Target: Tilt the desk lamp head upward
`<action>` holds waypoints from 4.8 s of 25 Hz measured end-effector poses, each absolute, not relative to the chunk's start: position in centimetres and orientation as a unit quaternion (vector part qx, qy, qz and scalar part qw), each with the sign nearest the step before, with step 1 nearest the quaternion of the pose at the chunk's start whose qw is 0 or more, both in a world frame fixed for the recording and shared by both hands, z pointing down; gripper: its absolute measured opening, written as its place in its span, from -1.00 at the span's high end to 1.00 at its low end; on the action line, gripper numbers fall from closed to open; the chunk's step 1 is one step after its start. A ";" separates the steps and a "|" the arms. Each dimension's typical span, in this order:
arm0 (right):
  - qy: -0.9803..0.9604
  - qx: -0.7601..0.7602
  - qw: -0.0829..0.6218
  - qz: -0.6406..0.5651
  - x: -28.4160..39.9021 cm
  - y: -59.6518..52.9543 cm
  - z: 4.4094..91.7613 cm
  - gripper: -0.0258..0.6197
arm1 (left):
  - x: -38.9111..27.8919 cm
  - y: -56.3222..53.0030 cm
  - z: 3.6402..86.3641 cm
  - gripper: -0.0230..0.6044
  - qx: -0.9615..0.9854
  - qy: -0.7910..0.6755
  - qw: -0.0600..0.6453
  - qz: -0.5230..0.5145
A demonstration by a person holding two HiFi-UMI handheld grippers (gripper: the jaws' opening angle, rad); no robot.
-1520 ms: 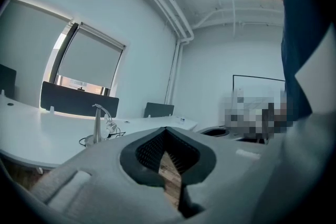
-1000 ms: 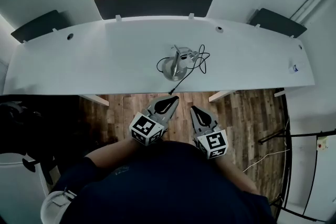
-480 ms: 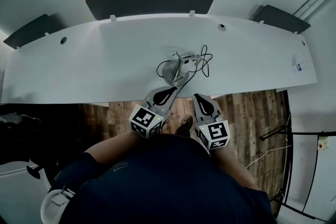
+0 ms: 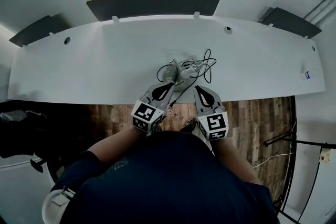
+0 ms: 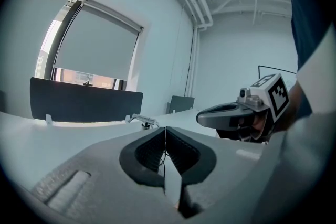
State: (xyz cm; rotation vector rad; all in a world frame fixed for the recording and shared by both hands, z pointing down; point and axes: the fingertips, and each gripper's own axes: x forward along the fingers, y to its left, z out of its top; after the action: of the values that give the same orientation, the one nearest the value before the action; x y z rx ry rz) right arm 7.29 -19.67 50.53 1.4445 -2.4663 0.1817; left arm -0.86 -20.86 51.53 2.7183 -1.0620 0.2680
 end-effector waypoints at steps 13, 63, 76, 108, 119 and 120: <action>-0.845 0.484 0.219 0.052 9.4 -26.9 55.0 0.83 | 0.9 -26.3 55.1 0.69 0.903 -0.396 0.101 0.134; -0.719 0.468 0.443 -0.262 12.6 -36.1 55.6 0.67 | 2.6 -29.4 57.8 0.54 0.895 -0.405 0.074 0.169; -0.604 0.436 0.507 -0.434 11.1 -34.9 47.4 0.61 | 2.7 -29.1 57.4 0.54 0.902 -0.391 0.071 0.168; -0.600 0.419 0.511 -0.451 8.0 -30.7 43.0 0.25 | 1.8 -28.2 58.0 0.45 0.922 -0.325 0.030 0.208; -0.743 0.532 0.361 -0.185 8.4 -25.5 44.4 0.28 | -0.8 -24.1 50.4 0.46 0.935 -0.332 0.043 0.114; -0.761 0.537 0.336 -0.140 8.3 -25.2 45.1 0.32 | -1.0 -23.9 49.8 0.51 0.936 -0.332 0.047 0.104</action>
State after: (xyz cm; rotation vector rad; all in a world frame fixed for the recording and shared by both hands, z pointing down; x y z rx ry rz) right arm 8.26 -25.15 45.13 1.4010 -1.9852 -0.3640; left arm -0.98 -23.87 49.85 2.8572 -1.0123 0.3175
